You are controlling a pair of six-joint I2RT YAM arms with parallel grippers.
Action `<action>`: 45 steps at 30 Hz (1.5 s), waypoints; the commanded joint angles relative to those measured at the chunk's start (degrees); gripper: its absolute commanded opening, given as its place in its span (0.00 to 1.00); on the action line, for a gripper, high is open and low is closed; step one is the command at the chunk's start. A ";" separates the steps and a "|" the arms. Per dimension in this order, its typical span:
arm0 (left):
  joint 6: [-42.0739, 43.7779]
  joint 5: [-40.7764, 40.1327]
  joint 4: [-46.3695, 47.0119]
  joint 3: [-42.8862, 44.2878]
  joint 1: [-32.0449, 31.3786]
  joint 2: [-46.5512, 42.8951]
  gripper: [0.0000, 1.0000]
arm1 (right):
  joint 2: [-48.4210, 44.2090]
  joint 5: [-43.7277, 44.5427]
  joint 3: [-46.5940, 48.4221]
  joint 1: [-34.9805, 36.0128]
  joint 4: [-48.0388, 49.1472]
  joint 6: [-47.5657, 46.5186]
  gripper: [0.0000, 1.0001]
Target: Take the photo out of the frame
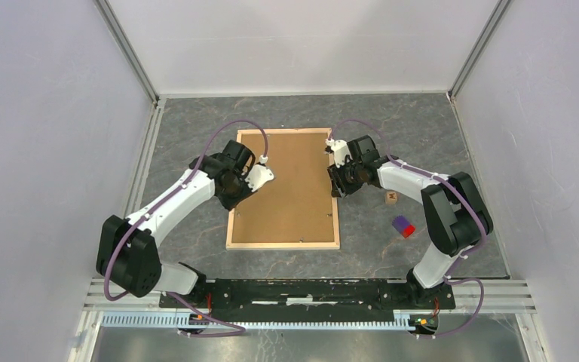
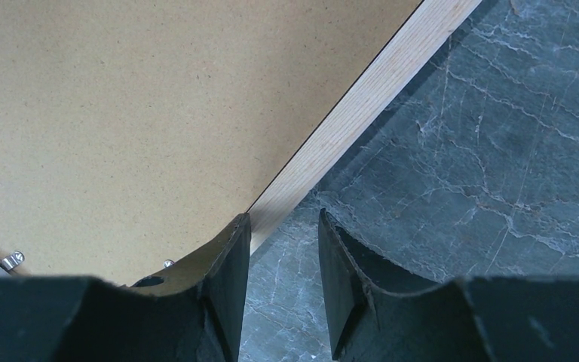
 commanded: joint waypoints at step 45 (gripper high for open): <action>-36.40 -6.22 2.23 -0.72 -1.00 -1.47 0.02 | 0.70 1.61 -1.25 -1.64 0.48 2.19 0.45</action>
